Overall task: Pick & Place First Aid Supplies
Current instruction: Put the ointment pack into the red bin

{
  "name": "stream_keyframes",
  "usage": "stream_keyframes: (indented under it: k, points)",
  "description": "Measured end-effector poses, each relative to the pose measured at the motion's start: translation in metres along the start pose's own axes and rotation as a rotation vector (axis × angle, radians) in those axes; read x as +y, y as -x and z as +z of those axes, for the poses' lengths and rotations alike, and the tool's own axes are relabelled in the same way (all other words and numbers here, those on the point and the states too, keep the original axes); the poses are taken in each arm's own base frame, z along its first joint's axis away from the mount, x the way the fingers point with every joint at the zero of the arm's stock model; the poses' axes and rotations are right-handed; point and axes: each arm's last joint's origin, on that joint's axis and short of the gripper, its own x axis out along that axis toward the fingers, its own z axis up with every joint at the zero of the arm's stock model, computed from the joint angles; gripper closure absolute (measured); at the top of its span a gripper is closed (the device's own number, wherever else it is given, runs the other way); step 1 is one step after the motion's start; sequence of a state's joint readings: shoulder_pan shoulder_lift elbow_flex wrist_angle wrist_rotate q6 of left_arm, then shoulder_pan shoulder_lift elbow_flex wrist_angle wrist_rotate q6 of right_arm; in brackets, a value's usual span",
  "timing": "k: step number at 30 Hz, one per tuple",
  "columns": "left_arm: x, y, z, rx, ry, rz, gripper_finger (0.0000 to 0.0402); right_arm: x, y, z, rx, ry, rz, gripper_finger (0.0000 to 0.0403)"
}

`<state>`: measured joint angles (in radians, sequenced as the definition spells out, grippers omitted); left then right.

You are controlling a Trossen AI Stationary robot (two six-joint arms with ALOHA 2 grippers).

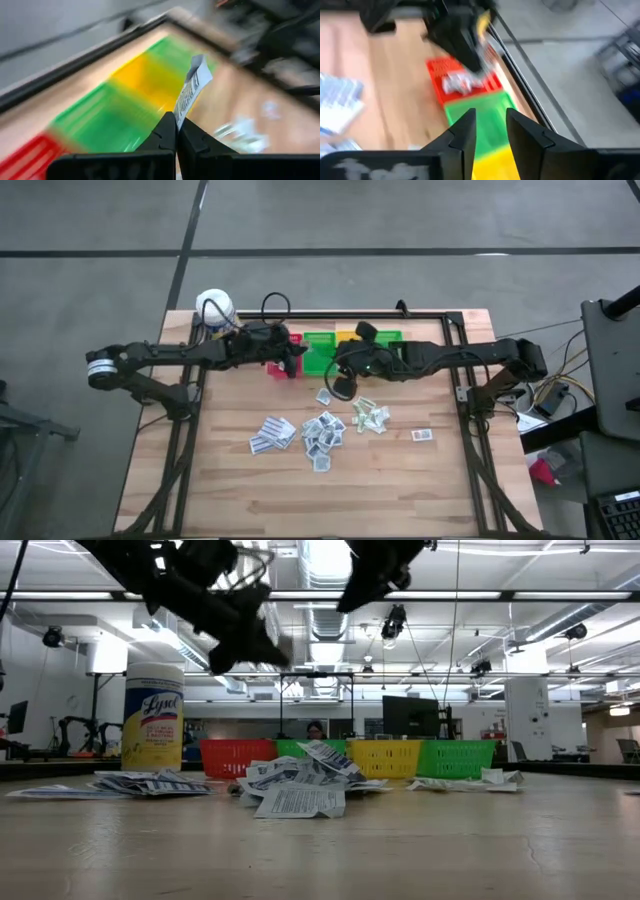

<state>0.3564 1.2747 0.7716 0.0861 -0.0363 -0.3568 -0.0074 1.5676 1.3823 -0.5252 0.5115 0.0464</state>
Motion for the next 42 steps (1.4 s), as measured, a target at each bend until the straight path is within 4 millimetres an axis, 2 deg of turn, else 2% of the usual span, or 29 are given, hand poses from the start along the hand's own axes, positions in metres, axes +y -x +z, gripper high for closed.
stream_keyframes:
  k: [4,9,16,23,30,37,42]
  points:
    - [0.020,0.003,-0.010,0.145,0.120,0.181,0.0401,-0.008,0.010,-0.011,0.101,0.004,-0.066,0.0287]
    - [0.038,0.007,-0.016,0.221,0.255,0.298,0.0401,-0.015,0.021,-0.019,0.174,0.021,-0.089,0.0296]
    - [0.044,0.007,-0.023,0.276,0.363,0.358,0.0401,-0.020,0.029,-0.021,0.192,0.015,-0.095,0.0315]
    - [0.048,-0.015,-0.033,0.376,0.389,0.376,0.0402,-0.020,0.030,-0.022,0.192,0.016,-0.094,0.0333]
    - [0.053,-0.035,-0.025,0.459,0.400,0.407,0.0401,-0.020,0.031,-0.026,0.228,0.012,-0.100,0.0330]
    - [0.060,-0.055,-0.025,0.547,0.365,0.429,0.0401,-0.020,0.031,-0.026,0.228,0.009,-0.100,0.0323]
    - [0.059,-0.060,-0.023,0.553,0.349,0.412,0.0400,-0.021,0.031,-0.027,0.236,0.014,-0.101,0.0331]
